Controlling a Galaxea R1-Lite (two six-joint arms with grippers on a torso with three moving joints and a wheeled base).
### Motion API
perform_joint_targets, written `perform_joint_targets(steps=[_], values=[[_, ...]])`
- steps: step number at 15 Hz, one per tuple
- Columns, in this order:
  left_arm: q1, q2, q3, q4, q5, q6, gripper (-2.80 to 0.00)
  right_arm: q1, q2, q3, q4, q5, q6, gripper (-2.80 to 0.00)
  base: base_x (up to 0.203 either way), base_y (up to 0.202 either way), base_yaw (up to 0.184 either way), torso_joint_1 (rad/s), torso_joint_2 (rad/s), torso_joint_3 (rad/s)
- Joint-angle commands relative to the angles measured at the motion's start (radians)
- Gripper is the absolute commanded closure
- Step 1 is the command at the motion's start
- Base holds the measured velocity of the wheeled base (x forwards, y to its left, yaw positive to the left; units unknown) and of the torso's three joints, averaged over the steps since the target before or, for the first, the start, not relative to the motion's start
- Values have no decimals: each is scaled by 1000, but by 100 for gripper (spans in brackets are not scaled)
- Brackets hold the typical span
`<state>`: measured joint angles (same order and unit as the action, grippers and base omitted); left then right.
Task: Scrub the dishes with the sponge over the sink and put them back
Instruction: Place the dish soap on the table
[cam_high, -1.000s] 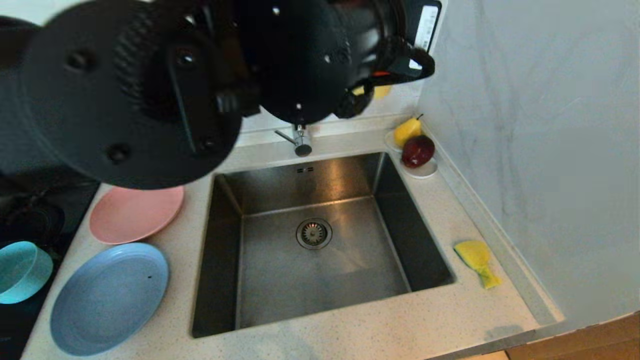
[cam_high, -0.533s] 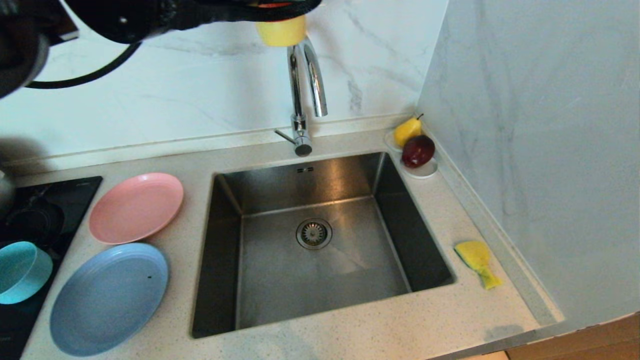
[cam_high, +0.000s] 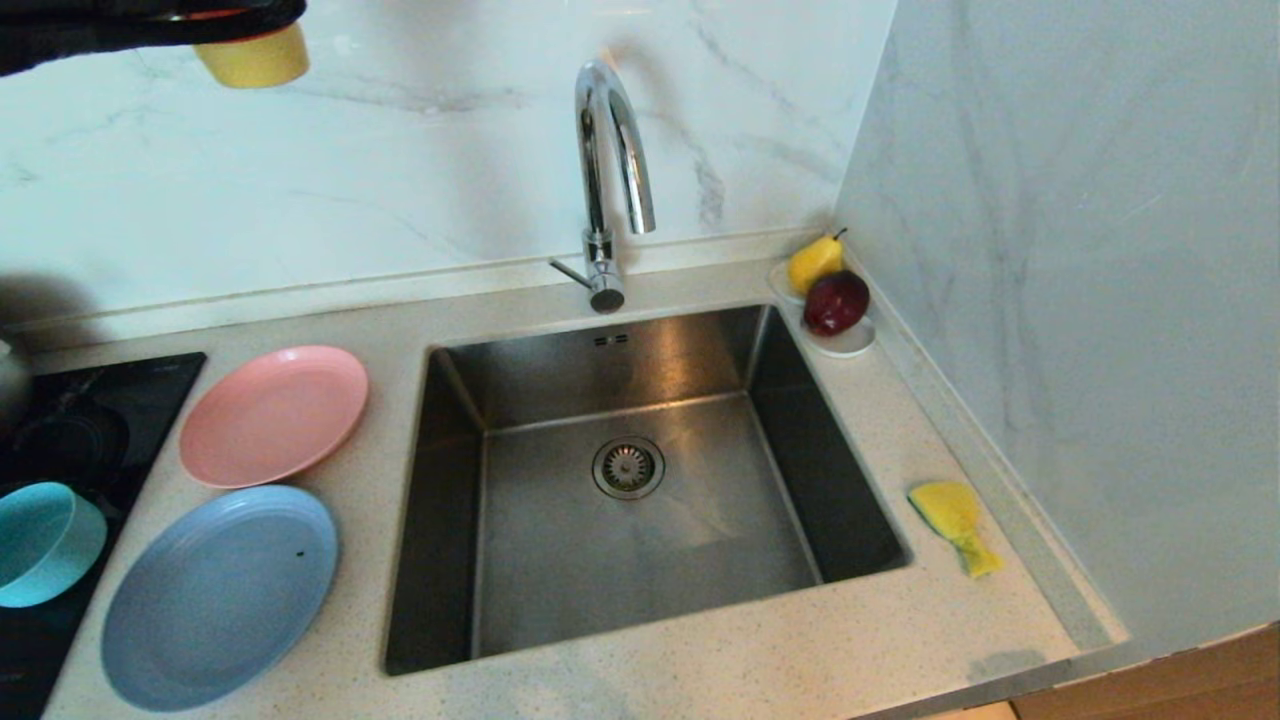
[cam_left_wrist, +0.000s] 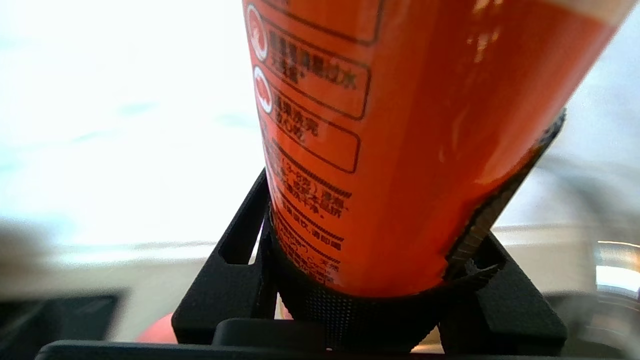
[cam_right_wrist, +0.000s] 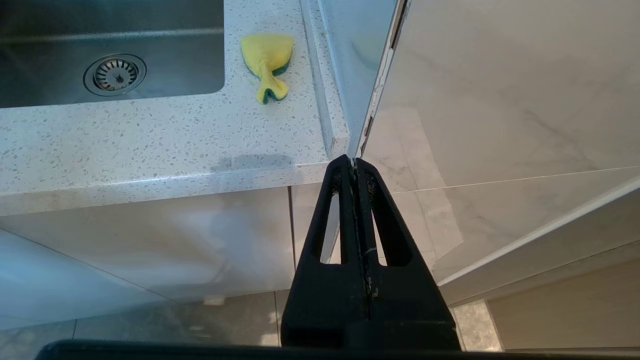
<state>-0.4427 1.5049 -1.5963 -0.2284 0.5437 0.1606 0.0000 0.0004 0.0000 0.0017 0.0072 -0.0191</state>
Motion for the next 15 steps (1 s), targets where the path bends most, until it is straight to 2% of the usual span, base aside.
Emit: perform_joint_targets(steps=[1, 3, 6, 10, 13, 15], values=[[104, -58, 102, -39, 14, -31, 0, 0, -1, 0, 0, 0, -1, 0, 0, 0, 0, 0, 0, 0], [171, -41, 215, -114, 75, -57, 0, 0, 0, 0, 0, 0, -1, 0, 0, 0, 0, 0, 0, 0], [210, 29, 413, -308, 130, -84, 0, 0, 0, 0, 0, 0, -1, 0, 0, 0, 0, 0, 0, 0], [259, 183, 387, -353, 138, -198, 0, 0, 0, 0, 0, 0, -1, 0, 0, 0, 0, 0, 0, 0], [300, 311, 336, -368, 147, -235, 0, 0, 0, 0, 0, 0, -1, 0, 0, 0, 0, 0, 0, 0], [306, 395, 311, -420, 151, -244, 0, 0, 0, 0, 0, 0, -1, 0, 0, 0, 0, 0, 0, 0]])
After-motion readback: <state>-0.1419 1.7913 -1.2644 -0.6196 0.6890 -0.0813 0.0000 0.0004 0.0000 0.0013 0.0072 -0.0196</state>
